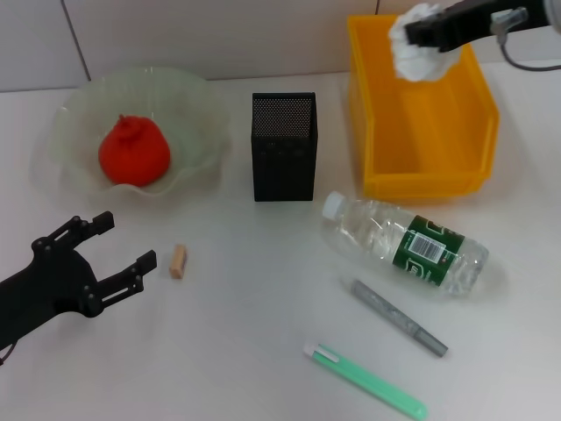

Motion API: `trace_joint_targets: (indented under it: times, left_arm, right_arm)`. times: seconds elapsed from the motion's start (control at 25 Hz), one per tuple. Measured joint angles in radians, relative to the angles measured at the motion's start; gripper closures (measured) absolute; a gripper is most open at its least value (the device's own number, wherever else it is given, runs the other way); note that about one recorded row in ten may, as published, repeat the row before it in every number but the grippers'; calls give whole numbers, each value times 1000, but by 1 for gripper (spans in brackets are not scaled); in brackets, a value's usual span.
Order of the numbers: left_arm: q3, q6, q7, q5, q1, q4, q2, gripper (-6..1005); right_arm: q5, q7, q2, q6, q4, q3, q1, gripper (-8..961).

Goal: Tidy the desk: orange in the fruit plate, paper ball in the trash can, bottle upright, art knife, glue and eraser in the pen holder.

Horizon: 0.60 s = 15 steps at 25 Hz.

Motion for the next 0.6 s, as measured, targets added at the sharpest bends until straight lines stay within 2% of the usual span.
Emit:
trace_joint_targets:
  times: [0.36,0.6]
  left_arm:
    - [0,2,0,1,0,0,0,143]
    - [1,5,0,1,0,0,0,142]
  right_arm:
    - [-105,-24,-3,135,222,3,57,743]
    - [-147,-9,0,149,241,7,65,725]
